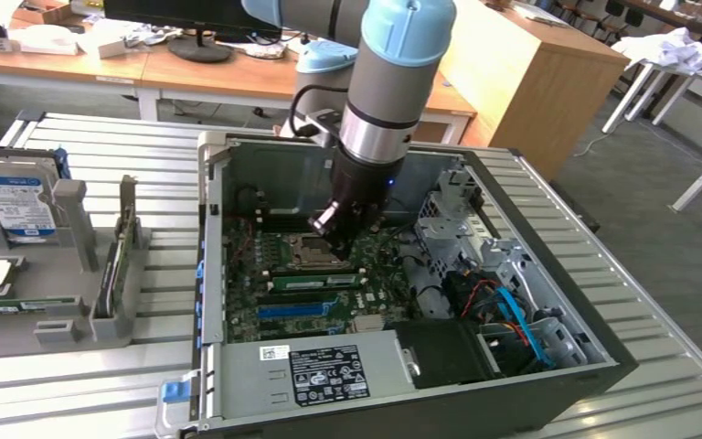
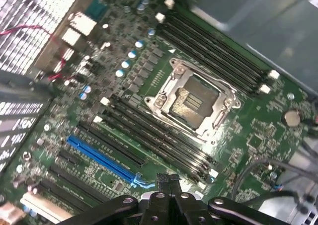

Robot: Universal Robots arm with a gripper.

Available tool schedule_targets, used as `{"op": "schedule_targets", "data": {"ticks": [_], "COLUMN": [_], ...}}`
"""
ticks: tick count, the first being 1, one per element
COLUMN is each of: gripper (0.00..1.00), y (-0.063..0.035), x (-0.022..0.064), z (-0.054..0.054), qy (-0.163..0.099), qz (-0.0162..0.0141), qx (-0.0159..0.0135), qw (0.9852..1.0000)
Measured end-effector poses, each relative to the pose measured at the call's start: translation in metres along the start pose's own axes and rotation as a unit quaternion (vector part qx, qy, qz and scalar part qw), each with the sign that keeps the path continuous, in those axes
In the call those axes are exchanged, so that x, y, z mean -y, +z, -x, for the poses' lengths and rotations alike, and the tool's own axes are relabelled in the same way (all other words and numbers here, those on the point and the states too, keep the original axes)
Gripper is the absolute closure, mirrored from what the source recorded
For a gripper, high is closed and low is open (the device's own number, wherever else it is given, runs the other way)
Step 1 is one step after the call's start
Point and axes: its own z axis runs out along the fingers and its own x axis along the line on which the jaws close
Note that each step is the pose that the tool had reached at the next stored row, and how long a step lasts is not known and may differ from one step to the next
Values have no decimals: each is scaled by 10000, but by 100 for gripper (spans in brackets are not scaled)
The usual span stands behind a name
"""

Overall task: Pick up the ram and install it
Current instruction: 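Press down the ram until it locks into place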

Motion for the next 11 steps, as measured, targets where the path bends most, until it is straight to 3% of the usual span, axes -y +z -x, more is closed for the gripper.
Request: {"op": "schedule_targets", "data": {"ticks": [5,11], "gripper": [89,89], "y": [7,17], "x": [0,0], "z": [0,-1], "qy": [444,982], "qz": [-16,-35], "qx": [11,23], "qw": [9990,9952]}}
